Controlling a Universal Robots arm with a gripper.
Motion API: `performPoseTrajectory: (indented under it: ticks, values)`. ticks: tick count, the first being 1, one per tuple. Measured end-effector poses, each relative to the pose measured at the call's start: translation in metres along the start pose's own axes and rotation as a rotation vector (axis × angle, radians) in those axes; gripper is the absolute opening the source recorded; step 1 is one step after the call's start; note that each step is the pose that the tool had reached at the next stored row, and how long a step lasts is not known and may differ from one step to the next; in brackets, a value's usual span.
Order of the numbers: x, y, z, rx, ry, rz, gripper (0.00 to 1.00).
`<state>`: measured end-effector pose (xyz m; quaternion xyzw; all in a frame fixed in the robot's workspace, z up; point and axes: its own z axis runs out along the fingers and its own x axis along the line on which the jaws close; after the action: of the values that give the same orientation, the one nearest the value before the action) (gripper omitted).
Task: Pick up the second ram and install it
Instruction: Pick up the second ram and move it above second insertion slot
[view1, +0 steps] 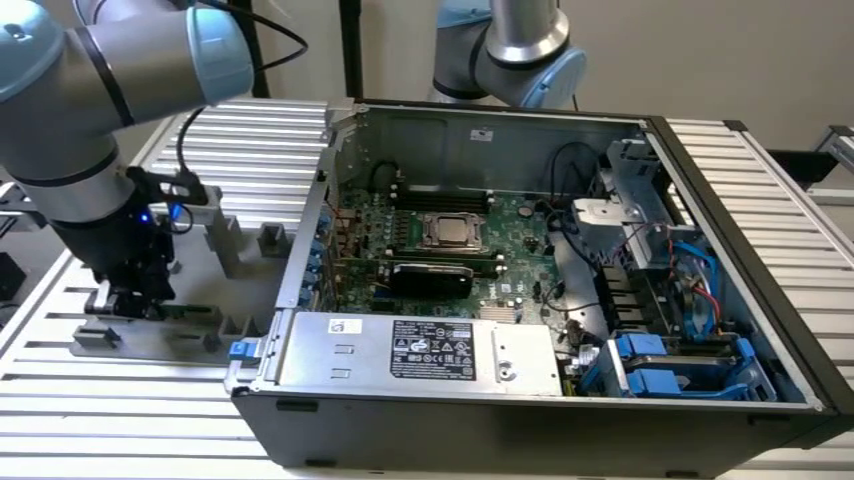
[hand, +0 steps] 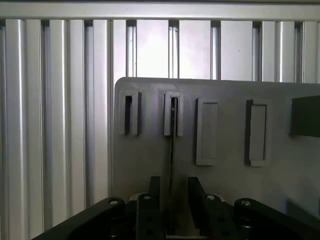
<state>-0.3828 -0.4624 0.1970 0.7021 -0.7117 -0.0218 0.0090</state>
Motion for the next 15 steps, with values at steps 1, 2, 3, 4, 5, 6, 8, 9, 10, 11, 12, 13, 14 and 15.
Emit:
performPoseTrajectory:
  ticks: [1,2,3,4,5,6,8,9,10,11,12,13,14,15]
  values:
    - [-0.0004,0.0002,0.0006,-0.0001,0.0000,0.000,1.00]
    - [-0.0007,0.0003,0.0010,-0.0001,0.0000,0.000,1.00]
    - [-0.0007,0.0004,0.0012,-0.0002,0.0003,0.000,1.00]
    - [-0.0007,0.0004,0.0013,-0.0002,0.0009,0.000,1.00]
    - [-0.0008,0.0004,0.0014,-0.0001,0.0018,0.000,0.00]
    - [-0.0008,0.0004,0.0014,0.0001,0.0031,0.000,0.00]
    - [-0.0008,0.0004,0.0015,0.0001,0.0056,0.000,0.00]
    - [-0.0008,0.0004,0.0015,0.0001,0.0069,0.000,0.00]
    - [-0.0008,0.0004,0.0016,0.0002,0.0083,0.000,0.00]
    - [-0.0008,0.0005,0.0016,0.0002,0.0098,0.000,0.00]
    - [-0.0008,0.0004,0.0016,0.0002,0.0114,0.000,0.00]
    - [-0.0008,0.0004,0.0017,0.0002,0.0129,0.001,0.00]
    - [-0.0008,0.0005,0.0016,0.0001,0.0139,0.001,0.00]
    - [-0.0008,0.0005,0.0016,0.0001,0.0141,0.001,0.00]
